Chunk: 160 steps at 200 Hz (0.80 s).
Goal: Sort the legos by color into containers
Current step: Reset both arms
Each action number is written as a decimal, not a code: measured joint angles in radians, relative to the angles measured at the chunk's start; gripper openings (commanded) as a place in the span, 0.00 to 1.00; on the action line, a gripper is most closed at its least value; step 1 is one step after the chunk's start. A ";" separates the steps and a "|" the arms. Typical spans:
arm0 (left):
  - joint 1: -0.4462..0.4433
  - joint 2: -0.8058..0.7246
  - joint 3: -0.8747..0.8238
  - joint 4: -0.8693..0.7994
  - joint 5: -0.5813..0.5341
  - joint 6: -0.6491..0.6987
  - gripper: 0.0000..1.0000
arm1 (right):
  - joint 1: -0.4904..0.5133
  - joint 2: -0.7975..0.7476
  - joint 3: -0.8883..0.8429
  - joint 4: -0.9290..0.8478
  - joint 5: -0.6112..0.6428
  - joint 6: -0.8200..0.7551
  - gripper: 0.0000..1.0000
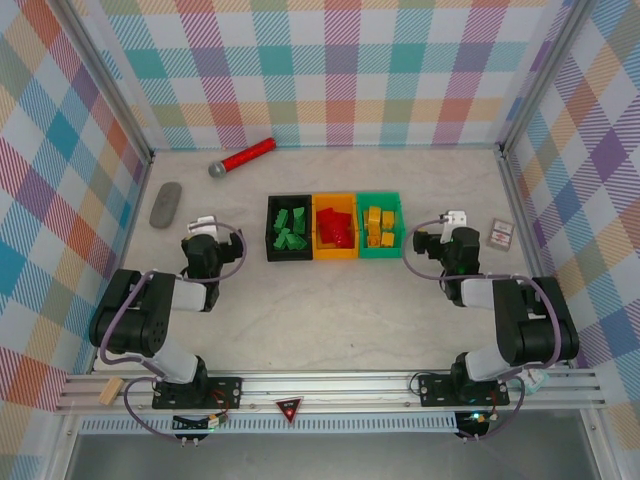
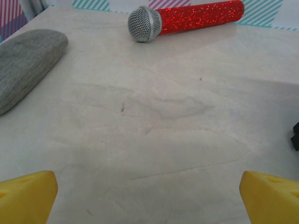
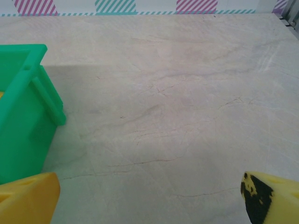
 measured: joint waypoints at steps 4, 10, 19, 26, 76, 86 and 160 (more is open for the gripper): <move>0.000 0.000 0.002 0.000 0.003 0.000 1.00 | -0.006 0.008 0.000 0.008 -0.010 0.000 0.99; 0.000 0.000 0.002 0.000 0.007 0.002 1.00 | -0.015 0.019 0.000 0.011 -0.026 0.000 0.99; 0.000 0.000 0.002 -0.002 0.014 0.003 1.00 | -0.024 0.029 0.000 0.010 -0.045 0.001 0.99; 0.000 0.000 0.002 -0.004 0.016 0.003 1.00 | -0.029 0.032 0.000 0.009 -0.059 0.001 0.99; 0.000 0.002 0.002 -0.023 0.019 0.003 1.00 | -0.033 0.032 0.000 0.016 -0.096 0.004 0.99; 0.000 0.002 0.002 -0.023 0.019 0.003 1.00 | -0.033 0.032 0.000 0.016 -0.100 0.004 0.99; 0.000 0.002 0.002 -0.023 0.025 0.003 1.00 | -0.033 0.032 0.000 0.019 -0.107 0.004 0.99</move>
